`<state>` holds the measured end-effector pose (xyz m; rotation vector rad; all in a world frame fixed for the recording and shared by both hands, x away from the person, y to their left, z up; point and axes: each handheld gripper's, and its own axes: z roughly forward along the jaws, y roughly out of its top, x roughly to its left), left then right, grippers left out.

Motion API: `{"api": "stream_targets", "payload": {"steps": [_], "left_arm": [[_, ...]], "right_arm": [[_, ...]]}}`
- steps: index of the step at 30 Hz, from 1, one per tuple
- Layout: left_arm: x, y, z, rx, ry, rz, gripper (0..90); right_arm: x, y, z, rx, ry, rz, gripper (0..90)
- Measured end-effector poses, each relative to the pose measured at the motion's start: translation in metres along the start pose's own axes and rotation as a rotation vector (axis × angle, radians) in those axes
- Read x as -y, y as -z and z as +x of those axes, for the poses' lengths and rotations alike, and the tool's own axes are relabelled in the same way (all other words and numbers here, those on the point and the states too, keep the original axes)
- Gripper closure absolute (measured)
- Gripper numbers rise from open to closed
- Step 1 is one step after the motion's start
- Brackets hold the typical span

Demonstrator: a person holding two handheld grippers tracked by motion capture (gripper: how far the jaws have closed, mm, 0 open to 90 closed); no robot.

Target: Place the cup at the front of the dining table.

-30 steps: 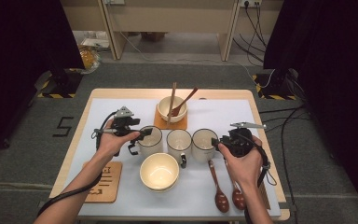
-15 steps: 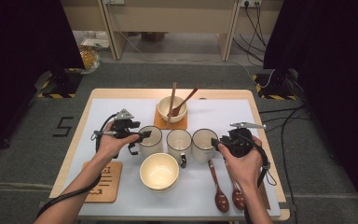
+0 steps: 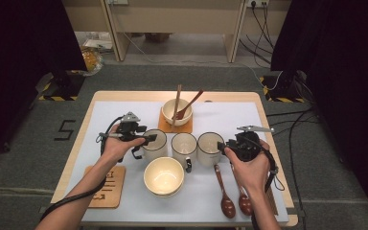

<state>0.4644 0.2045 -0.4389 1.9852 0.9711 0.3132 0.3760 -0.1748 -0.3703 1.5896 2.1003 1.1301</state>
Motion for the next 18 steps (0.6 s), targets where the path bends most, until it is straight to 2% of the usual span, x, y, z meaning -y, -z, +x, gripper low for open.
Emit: {"api": "stream_targets", "payload": {"steps": [7, 18], "left_arm": [[0.0020, -0.0016, 0.0015, 0.001, -0.004, 0.019, 39.2], [0.0012, -0.0051, 0.0016, 0.009, -0.007, 0.060, 49.4]], "right_arm": [[-0.0001, 0.0003, -0.0003, -0.002, -0.001, -0.002, 50.2], [0.0001, -0.0005, 0.0007, -0.003, 0.000, 0.001, 50.2]]}}
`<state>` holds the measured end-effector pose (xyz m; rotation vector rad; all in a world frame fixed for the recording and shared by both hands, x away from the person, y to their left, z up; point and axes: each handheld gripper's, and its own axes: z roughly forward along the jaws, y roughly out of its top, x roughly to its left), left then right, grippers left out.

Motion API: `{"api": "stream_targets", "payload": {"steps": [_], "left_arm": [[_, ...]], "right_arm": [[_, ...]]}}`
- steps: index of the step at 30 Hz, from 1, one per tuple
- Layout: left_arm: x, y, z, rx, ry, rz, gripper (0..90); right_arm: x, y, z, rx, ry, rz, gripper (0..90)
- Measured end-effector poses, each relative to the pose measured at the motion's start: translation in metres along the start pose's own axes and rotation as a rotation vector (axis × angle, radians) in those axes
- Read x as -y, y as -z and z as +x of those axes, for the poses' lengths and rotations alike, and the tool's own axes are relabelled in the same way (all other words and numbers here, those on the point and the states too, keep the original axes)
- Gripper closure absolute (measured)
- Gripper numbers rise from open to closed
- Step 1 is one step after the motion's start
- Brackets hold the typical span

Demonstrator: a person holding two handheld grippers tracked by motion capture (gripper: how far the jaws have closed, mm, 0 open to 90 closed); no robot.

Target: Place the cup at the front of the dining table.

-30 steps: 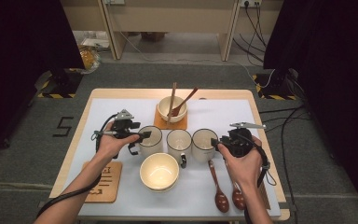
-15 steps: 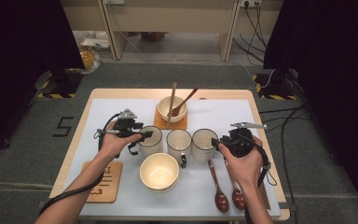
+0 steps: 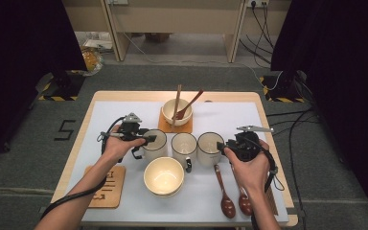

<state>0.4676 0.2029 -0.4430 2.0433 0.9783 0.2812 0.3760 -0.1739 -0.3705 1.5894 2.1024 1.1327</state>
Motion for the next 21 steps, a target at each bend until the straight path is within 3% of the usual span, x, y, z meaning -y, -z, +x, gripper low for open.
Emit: {"api": "stream_targets", "payload": {"steps": [14, 21], "left_arm": [[-0.0069, -0.0025, -0.0003, 0.013, -0.017, 0.048, 70.1], [-0.0084, -0.0024, -0.0005, 0.010, -0.063, 0.071, 74.0]], "right_arm": [[-0.0001, 0.0011, -0.0009, -0.002, -0.005, -0.001, 50.2], [0.0000, 0.0012, -0.0010, -0.001, -0.006, -0.002, 50.2]]}}
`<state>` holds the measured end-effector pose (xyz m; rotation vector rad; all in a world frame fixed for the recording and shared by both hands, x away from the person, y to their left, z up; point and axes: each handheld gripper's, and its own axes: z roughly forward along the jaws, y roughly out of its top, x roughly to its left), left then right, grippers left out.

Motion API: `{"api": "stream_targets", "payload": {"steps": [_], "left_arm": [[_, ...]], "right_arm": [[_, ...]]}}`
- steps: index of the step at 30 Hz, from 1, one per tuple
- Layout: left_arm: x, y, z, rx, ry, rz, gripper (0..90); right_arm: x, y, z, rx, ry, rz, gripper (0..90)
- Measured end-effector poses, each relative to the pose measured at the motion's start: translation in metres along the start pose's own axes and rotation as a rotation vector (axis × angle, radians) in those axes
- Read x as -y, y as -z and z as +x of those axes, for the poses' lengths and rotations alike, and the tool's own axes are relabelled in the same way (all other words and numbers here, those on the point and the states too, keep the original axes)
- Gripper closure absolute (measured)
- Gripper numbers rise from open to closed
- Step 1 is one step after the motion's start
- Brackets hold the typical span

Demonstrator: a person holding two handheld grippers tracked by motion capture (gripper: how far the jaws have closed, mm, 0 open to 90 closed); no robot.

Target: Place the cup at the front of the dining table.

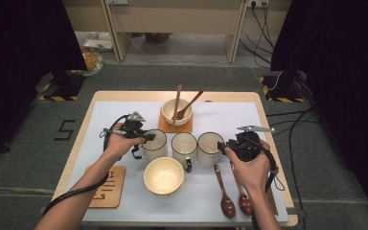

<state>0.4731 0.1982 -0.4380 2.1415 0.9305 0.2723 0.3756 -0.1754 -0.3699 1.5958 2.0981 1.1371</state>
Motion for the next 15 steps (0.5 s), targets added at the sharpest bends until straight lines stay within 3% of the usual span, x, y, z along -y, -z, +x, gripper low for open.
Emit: {"api": "stream_targets", "payload": {"steps": [7, 15], "left_arm": [[0.0018, 0.0014, -0.0006, -0.009, -0.042, -0.002, 77.3], [-0.0002, 0.0041, 0.0006, -0.026, -0.042, 0.021, 79.4]], "right_arm": [[-0.0004, 0.0016, -0.0008, 0.001, 0.001, -0.006, 50.2], [-0.0004, 0.0019, -0.0006, 0.002, -0.001, -0.007, 50.2]]}}
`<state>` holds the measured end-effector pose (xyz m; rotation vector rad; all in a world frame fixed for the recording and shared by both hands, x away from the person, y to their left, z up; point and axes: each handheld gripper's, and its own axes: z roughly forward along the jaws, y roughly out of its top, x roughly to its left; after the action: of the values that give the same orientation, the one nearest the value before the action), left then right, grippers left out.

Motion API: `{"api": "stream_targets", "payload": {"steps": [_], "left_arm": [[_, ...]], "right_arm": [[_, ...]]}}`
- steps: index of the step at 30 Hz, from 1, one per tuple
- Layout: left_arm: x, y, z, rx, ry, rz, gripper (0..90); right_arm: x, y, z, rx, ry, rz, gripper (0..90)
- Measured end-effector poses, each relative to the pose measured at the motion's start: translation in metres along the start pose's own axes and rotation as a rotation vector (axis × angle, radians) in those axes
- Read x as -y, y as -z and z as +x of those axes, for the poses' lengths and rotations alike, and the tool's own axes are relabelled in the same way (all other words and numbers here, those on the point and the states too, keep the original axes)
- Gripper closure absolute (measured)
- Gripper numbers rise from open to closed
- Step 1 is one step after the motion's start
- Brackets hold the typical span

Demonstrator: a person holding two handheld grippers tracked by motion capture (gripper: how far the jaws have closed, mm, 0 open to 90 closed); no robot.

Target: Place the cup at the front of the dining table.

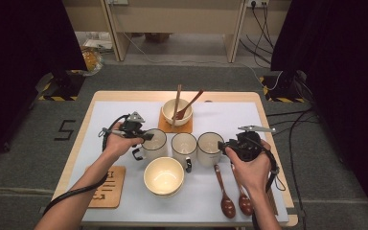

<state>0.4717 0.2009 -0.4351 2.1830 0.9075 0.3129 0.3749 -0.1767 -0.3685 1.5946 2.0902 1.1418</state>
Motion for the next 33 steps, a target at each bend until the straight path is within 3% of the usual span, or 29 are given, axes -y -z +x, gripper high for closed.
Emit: {"api": "stream_targets", "payload": {"steps": [19, 33], "left_arm": [[0.005, 0.007, -0.004, -0.066, 0.040, -0.029, 80.3], [0.002, 0.019, 0.003, -0.122, 0.097, -0.078, 80.5]], "right_arm": [[-0.001, 0.001, -0.001, -0.001, -0.003, -0.006, 50.1], [-0.001, 0.003, -0.001, 0.000, -0.003, -0.009, 50.0]]}}
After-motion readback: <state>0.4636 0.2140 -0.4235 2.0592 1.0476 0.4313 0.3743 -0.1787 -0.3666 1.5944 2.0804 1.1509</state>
